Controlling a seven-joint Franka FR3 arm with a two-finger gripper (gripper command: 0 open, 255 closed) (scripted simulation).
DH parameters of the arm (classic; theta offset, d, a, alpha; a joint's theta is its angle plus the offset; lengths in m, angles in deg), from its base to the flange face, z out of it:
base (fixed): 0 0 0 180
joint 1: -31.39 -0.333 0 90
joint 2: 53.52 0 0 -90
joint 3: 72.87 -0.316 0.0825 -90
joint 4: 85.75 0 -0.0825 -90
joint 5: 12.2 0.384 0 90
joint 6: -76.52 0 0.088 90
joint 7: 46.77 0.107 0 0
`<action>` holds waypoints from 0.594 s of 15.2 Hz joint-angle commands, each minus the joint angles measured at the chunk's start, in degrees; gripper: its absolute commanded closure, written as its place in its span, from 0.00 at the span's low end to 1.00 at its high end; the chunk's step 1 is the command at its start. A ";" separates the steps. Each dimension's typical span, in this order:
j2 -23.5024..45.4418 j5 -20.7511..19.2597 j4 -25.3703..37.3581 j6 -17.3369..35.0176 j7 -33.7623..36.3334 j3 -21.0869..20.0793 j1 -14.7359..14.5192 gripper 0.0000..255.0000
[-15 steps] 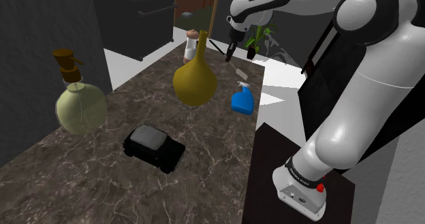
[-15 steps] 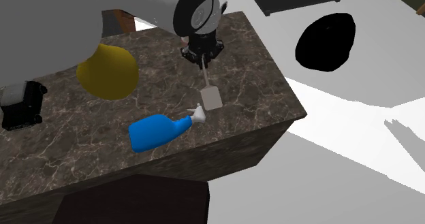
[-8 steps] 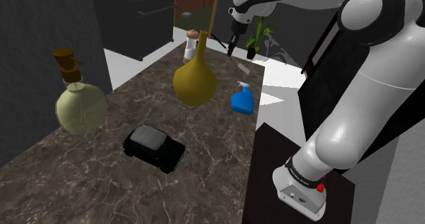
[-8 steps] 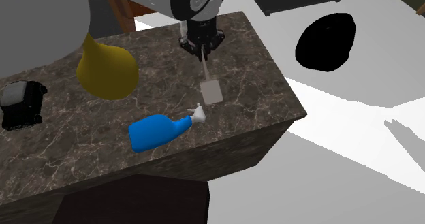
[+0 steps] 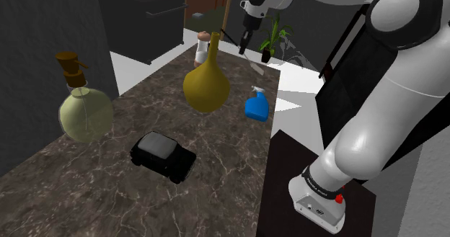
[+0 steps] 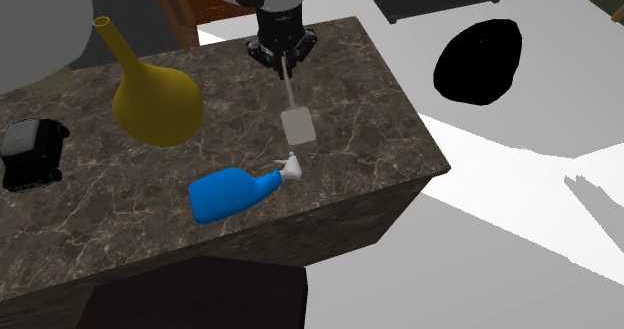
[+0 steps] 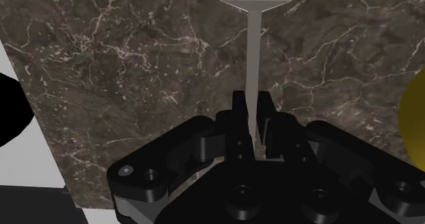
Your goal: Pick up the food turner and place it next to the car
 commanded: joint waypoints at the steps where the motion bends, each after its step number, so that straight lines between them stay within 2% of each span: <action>1: -0.32 -0.35 -0.43 0.29 2.78 -1.15 -1.48 1.00; 9: -1.26 -1.64 -1.56 1.01 13.75 -5.89 -7.33 1.00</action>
